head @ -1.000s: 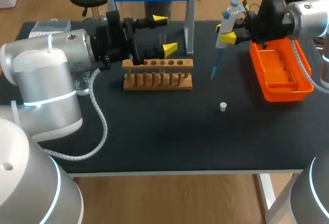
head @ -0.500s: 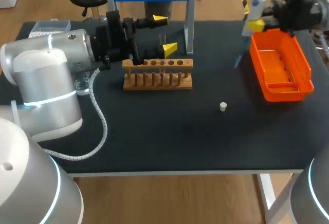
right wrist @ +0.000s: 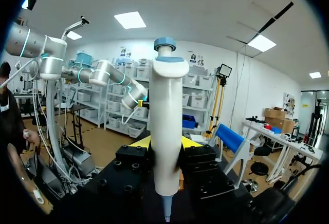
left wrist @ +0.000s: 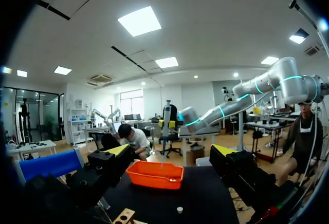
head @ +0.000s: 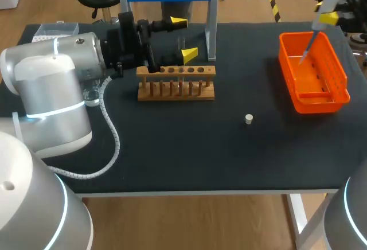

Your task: Invert the test tube, pick up the pipette, mount the tip to pipette, aspirate from beaker and dispense into the tube, eject the tip, return the pipette, and cap with the stopper.

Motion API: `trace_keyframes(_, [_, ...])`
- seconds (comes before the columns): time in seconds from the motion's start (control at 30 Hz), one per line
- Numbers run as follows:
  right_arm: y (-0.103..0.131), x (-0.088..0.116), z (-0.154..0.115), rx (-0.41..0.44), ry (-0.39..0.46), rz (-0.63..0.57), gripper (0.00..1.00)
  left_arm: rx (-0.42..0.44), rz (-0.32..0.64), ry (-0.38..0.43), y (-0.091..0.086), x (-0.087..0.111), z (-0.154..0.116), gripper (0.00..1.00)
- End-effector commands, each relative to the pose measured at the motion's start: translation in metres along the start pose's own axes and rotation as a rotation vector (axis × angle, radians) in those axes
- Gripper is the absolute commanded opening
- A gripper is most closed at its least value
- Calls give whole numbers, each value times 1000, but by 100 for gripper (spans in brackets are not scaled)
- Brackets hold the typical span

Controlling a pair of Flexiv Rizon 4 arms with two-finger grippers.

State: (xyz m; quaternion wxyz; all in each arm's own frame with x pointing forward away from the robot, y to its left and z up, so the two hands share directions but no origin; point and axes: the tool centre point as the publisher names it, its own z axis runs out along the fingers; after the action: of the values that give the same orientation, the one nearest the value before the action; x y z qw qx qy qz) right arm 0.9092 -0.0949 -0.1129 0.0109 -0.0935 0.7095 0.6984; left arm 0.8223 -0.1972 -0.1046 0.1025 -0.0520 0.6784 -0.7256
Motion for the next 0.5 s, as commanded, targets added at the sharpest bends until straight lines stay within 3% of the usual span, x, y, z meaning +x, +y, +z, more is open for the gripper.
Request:
trace_keyframes(0.03, [-10,-11,-35,-13,32,-1,0,2,1,-2,1,0,1,100])
trace_keyframes(0.5, [-31,-21,-76,-7,17,43,0,2,1,-2,1,0,1,100])
